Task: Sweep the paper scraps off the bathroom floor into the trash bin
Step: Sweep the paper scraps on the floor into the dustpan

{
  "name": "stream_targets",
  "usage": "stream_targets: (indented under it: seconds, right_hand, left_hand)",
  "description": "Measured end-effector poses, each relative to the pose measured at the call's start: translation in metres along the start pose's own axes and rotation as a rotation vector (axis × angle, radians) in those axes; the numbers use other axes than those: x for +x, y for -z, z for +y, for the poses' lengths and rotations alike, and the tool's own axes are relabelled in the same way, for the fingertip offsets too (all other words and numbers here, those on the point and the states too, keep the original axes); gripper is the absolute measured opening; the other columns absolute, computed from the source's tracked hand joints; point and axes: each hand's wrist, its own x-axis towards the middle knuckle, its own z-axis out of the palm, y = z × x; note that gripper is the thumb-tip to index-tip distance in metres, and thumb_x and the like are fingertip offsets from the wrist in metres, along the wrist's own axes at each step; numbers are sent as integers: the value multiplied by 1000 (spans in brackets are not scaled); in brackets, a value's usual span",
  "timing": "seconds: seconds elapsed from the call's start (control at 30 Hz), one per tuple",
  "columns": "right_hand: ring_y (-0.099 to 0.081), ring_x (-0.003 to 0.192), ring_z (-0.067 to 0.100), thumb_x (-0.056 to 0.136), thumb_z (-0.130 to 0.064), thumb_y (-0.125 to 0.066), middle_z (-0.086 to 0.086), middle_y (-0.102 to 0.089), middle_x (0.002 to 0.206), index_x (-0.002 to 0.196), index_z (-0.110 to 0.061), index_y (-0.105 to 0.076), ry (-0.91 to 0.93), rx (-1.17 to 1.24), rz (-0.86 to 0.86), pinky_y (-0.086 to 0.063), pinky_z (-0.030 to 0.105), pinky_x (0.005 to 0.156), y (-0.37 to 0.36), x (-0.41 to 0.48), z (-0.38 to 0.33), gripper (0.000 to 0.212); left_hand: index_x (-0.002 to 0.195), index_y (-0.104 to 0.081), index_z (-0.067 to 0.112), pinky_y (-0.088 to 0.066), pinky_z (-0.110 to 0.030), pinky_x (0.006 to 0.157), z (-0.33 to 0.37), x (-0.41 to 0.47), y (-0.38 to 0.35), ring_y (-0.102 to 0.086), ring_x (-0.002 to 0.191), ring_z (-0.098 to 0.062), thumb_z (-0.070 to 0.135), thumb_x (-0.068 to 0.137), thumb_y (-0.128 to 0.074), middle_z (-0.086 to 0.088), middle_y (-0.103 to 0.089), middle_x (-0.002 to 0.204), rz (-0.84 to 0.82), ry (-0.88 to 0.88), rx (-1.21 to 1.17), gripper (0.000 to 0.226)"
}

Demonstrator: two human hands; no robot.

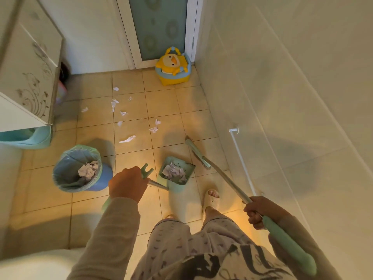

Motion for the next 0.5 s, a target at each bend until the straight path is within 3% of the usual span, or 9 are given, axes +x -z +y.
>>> stream_targets:
  seconds: [0.13, 0.27, 0.5]
  right_hand:
    - [-33, 24, 11, 88, 9, -41, 6, -38, 40, 70, -6, -36, 35, -28, -6, -32, 13, 33, 16, 11, -38, 24]
    - [-34, 24, 11, 87, 9, -43, 6, -38, 40, 67, -5, -38, 38, -134, -15, -32, 13, 33, 41, 26, -84, 25]
    - [-34, 25, 11, 85, 8, -44, 3, -38, 35, 64, -6, -37, 33, -344, -58, -31, 13, 36, 88, 61, -172, 26]
  left_hand:
    - [104, -63, 16, -43, -26, 65, 22, 23, 13, -66, 85, -24, 46, 92, -52, -4, -70, 93, -50, 56, -18, 34]
    - [107, -61, 13, -51, -32, 78, 45, 52, 27, -65, 93, -29, 45, 93, -51, -9, -68, 100, -97, 165, -108, 36]
    - [109, -64, 9, -53, -37, 83, 76, 84, 50, -64, 92, -32, 43, 93, -53, -14, -68, 99, -64, 387, -223, 39]
